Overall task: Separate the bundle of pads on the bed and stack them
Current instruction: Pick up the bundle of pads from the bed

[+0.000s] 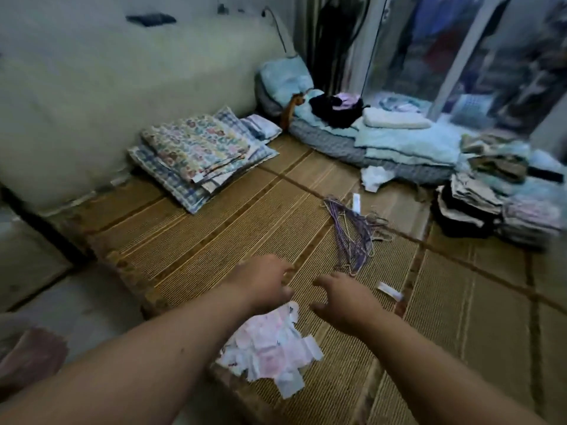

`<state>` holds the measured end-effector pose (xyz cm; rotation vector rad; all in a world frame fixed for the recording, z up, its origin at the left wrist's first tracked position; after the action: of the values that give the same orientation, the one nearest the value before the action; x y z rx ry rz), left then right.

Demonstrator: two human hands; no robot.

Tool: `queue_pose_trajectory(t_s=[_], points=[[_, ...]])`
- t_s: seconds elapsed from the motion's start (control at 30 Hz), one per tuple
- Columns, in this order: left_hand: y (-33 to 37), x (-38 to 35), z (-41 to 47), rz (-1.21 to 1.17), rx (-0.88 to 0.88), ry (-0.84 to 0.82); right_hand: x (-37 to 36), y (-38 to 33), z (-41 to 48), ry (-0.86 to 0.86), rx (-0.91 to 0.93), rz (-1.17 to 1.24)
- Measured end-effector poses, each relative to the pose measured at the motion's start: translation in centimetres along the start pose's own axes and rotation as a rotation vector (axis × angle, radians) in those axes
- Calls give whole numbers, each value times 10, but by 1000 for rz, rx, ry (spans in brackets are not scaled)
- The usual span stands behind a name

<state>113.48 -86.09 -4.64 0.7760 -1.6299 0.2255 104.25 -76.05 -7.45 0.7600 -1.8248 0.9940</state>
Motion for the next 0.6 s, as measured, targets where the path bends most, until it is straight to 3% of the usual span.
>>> queue_pose_trajectory(t_s=[0.2, 0.6], points=[[1, 4, 24, 46, -120, -48, -24, 16, -6, -24, -142, 49], [23, -3, 20, 68, -219, -69, 4, 16, -18, 85, -209, 75]])
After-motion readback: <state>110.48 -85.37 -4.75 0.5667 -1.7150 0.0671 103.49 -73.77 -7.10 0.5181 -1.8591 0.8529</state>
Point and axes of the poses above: each hand's wrist, its own z-axis towards the middle knuckle, its own x-axis out of the back of the hand, y = z × x, the point moved 9 cm from there along z, towards the middle knuckle, and after that the axes turned 2 degrees about z, right-handed, at the moved point
